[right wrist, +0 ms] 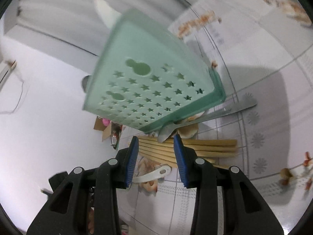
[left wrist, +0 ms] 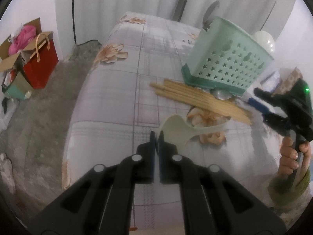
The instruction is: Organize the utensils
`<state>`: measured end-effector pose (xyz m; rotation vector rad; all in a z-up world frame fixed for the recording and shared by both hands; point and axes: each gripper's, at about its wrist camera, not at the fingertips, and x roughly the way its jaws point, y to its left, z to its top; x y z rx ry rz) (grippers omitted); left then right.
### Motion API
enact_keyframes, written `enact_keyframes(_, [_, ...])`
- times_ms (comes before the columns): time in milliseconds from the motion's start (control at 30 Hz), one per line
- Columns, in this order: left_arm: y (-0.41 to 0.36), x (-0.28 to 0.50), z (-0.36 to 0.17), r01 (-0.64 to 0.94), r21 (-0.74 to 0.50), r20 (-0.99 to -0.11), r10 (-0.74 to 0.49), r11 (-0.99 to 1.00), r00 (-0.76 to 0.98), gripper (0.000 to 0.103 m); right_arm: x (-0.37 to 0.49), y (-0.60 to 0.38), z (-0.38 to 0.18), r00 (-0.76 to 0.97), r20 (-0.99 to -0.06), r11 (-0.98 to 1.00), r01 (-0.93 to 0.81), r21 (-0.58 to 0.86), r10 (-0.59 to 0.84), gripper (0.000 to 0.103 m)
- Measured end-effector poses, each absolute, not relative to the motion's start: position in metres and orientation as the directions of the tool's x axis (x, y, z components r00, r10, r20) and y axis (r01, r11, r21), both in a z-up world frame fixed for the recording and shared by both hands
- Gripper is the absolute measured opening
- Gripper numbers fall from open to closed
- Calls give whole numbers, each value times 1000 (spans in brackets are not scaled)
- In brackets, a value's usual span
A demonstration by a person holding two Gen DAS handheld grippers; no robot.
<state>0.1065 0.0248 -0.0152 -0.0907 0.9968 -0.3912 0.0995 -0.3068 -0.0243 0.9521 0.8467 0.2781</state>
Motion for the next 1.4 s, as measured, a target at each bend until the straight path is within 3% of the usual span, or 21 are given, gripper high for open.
enact_keyframes(267, [29,108,-16,268,-294,-786,-391,918,478,1,126,-302,-37,607,-585,556,266,787,538,37])
enact_keyframes(633, [32,111,-18,271,-321,-778,-416,908,472,1,149,-281,-42,595,-604,514,341,787,531,36])
enact_keyframes(900, [33,111,-19,272,-332,-772,-426,903,473,1,149,-263,-47,613,-616,502,377,778,494,17])
enact_keyframes(1400, [38,113,-22,236,-393,-752,-458,889,475,2,114,-288,-65,697,-422,291,307,906,580,5])
